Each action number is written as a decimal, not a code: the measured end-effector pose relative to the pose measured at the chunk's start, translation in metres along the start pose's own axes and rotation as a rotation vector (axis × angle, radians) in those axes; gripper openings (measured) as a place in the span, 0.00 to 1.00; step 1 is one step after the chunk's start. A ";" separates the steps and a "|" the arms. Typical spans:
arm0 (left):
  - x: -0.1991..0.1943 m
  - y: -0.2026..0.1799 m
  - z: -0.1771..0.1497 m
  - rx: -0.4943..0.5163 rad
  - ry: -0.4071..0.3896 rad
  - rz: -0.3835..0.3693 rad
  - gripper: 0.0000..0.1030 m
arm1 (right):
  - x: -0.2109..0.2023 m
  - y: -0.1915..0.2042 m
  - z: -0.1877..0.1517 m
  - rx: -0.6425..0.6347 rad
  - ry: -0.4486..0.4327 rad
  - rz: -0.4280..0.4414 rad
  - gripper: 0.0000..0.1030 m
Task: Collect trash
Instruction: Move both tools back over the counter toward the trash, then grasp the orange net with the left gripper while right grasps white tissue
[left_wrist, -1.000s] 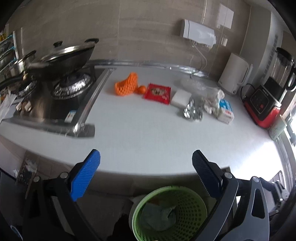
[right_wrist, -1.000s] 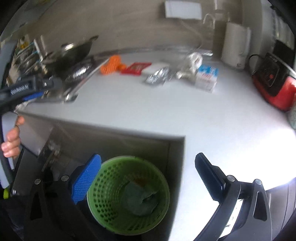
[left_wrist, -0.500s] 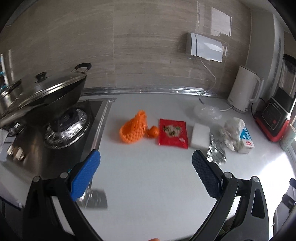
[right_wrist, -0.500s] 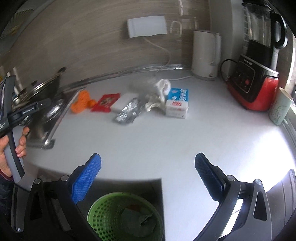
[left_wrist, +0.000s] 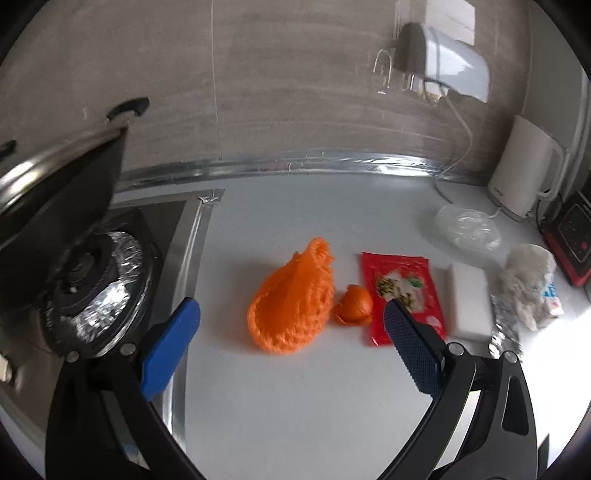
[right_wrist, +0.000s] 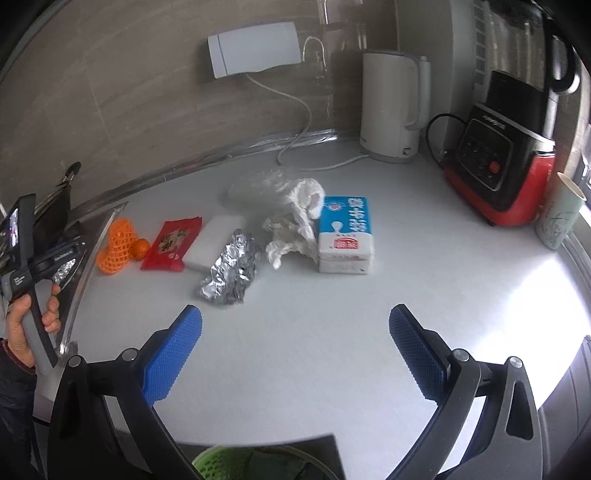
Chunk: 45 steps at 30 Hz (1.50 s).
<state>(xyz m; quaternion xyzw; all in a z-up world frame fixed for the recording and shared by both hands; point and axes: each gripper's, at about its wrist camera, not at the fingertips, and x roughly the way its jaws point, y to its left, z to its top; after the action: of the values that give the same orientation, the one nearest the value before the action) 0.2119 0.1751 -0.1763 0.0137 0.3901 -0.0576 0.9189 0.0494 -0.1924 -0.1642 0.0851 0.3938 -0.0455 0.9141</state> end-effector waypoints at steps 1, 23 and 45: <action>0.010 0.001 0.002 0.002 0.010 0.000 0.93 | 0.008 0.004 0.004 -0.001 0.003 -0.001 0.98; 0.091 0.012 0.009 0.032 0.100 -0.022 0.83 | 0.157 0.004 0.088 0.022 -0.009 -0.117 0.98; 0.059 0.019 0.021 0.021 0.037 -0.065 0.33 | 0.183 0.023 0.097 -0.088 0.039 -0.051 0.26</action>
<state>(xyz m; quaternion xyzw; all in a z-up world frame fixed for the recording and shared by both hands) 0.2696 0.1872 -0.2042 0.0118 0.4067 -0.0913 0.9089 0.2479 -0.1914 -0.2293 0.0357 0.4152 -0.0498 0.9077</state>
